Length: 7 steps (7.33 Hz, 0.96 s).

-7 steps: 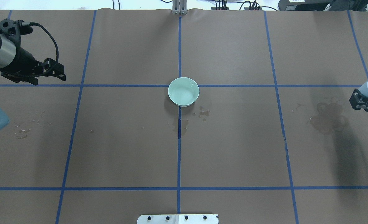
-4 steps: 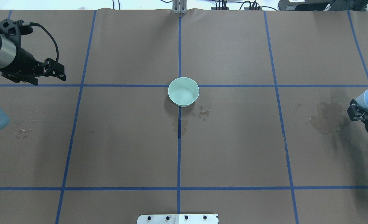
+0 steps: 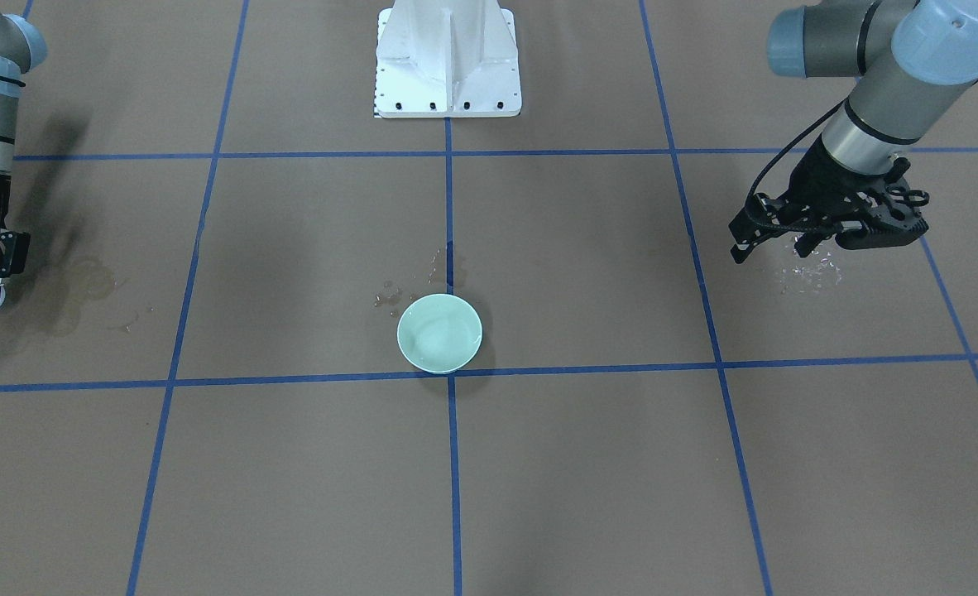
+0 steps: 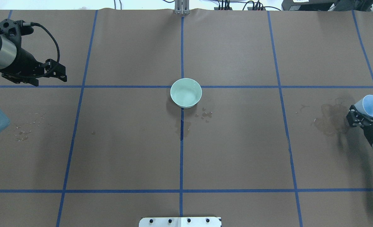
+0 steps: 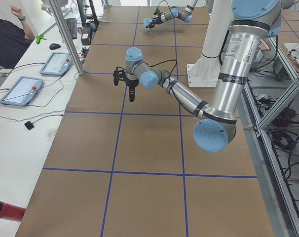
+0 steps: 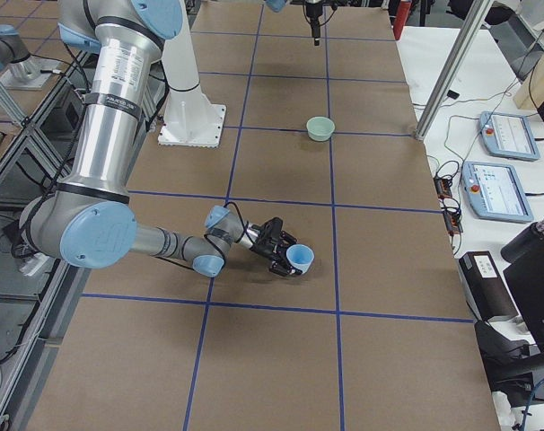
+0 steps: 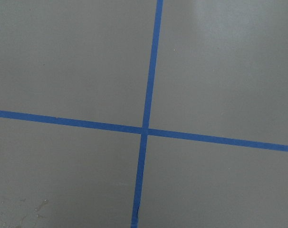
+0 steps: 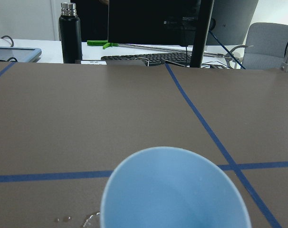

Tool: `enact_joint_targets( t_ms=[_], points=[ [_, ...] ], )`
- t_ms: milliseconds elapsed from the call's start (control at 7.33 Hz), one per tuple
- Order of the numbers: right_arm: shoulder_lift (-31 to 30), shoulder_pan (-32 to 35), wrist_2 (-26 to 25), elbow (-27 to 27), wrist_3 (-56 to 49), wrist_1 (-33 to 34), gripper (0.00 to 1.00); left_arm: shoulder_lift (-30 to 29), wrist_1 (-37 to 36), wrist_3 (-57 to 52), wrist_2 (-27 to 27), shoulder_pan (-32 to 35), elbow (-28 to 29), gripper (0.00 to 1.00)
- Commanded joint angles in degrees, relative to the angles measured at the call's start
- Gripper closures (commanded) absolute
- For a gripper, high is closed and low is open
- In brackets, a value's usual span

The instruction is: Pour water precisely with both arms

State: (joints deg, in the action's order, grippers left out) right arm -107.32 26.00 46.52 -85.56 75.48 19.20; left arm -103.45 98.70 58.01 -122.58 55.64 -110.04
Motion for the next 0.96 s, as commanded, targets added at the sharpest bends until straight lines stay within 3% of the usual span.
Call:
enact_joint_targets(
  t_ms=[0,136,409,682,819],
  points=[
    [0.18,-0.43,0.06,0.57,-0.07,-1.1,0.99,0.09,0.0,0.0,-0.03,0.09,-0.09,0.0],
    [0.18,-0.51,0.06,0.57,-0.16,-1.1,0.87,0.0,0.0,0.0,-0.03,0.0,-0.09,0.0],
    [0.18,-0.95,-0.03,1.36,-0.33,-1.1,0.86,0.0,0.0,0.0,-0.03,0.0,0.0,0.0],
    [0.09,-1.48,-0.03,2.5,-0.86,-1.1,0.76,0.0,-0.09,0.0,0.05,0.0,0.09,0.0],
    [0.09,-1.48,-0.03,2.5,-1.04,-1.18,0.57,0.09,0.0,0.0,0.06,0.0,0.09,0.0]
  ],
)
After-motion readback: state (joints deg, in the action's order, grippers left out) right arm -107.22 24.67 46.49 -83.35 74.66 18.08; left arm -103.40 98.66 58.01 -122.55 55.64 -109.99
